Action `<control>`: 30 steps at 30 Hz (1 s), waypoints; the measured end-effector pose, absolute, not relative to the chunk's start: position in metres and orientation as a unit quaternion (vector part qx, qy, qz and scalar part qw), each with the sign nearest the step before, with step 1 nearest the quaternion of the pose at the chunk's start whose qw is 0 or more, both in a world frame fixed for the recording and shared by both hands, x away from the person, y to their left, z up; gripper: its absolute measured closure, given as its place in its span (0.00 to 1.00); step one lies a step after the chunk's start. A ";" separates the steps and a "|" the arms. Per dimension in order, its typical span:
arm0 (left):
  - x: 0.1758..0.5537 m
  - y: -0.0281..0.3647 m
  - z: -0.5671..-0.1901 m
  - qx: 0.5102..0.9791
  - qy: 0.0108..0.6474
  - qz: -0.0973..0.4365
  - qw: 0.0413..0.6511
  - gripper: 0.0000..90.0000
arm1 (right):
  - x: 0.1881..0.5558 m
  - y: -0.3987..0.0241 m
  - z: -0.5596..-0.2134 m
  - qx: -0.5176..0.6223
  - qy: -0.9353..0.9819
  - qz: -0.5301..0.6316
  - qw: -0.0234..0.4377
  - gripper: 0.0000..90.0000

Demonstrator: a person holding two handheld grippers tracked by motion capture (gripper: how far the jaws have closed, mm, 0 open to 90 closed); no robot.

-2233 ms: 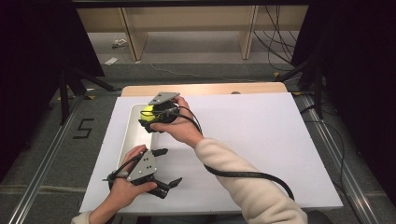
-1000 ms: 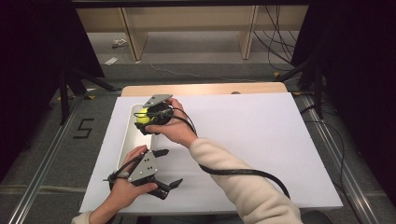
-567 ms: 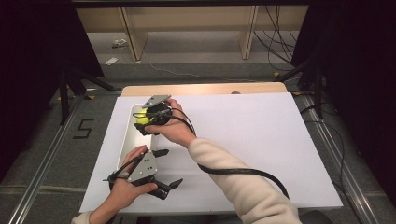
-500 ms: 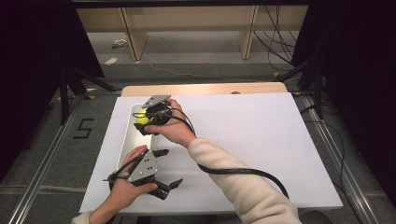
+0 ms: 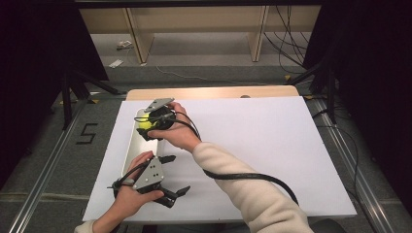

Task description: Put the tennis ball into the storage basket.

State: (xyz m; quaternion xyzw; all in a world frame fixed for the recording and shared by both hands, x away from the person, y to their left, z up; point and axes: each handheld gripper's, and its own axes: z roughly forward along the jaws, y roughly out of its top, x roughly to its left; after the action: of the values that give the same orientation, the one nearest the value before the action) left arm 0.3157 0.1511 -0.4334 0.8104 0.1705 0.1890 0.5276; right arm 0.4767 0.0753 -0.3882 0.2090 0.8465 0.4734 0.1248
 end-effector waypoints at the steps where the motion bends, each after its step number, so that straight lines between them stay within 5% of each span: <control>1: 0.316 0.151 -0.433 0.810 0.170 0.189 0.528 0.00 | 0.477 0.076 -0.388 0.208 0.847 0.473 0.125 0.29; 30: 0.316 0.151 -0.433 0.811 0.168 0.189 0.527 0.00 | 0.482 0.086 -0.398 0.209 0.854 0.462 0.114 0.29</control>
State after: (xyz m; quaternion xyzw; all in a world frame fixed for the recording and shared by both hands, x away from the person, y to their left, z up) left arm 0.3156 0.1512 -0.4331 0.8113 0.1681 0.1890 0.5271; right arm 0.4817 0.0860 -0.3983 0.2090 0.8543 0.4619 0.1145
